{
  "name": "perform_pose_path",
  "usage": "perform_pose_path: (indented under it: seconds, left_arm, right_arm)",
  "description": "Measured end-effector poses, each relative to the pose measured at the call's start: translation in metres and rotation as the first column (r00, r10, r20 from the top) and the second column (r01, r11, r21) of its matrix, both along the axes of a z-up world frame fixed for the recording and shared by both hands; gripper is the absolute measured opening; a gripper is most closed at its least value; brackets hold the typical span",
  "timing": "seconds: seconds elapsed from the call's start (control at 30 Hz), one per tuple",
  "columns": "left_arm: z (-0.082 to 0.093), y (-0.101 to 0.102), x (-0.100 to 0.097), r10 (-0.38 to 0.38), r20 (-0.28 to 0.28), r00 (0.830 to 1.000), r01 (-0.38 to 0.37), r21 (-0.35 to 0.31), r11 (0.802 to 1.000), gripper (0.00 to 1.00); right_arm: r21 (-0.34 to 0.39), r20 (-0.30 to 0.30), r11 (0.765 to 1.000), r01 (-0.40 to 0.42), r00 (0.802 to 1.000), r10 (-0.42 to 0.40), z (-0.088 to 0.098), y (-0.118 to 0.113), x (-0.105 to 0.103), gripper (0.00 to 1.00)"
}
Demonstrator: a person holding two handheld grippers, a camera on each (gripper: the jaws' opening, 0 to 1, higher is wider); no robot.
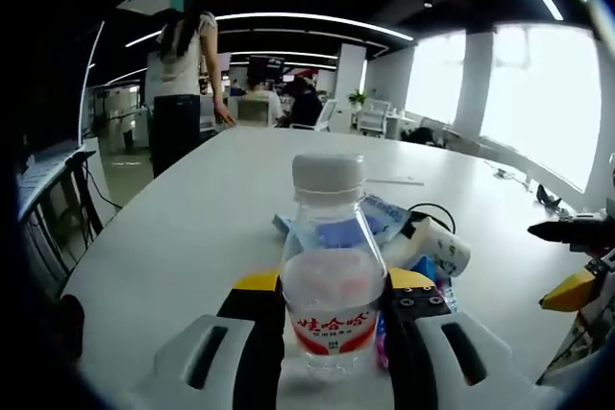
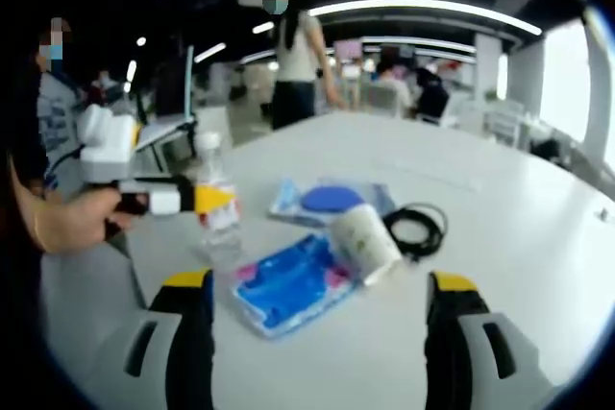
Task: Arrange the tabletop items into an orderly group along one side of the table until the central work area is clear of visible clutter.
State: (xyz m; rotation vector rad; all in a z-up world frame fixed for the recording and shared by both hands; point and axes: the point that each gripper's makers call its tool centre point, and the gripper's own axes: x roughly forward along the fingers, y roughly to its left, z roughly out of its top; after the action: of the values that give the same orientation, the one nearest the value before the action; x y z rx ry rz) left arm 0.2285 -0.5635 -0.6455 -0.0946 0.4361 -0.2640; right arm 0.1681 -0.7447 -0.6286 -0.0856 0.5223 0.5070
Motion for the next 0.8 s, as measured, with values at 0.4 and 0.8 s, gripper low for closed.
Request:
perform_pose_path:
  seconds: [0.4,0.8]
  left_arm:
    - [-0.001,-0.004,-0.011,-0.008,0.005,1.000,0.008,0.041,0.999,0.38]
    - [-0.004,-0.008,-0.025,-0.028,0.001,1.000,0.028,0.091,0.995,0.38]
  right_arm:
    - [-0.001,0.003,1.000,-0.009,1.000,0.009,0.002,0.004,-0.004,0.88]
    - [0.001,0.008,1.000,0.005,1.000,-0.005,0.002,-0.001,-0.010,0.88]
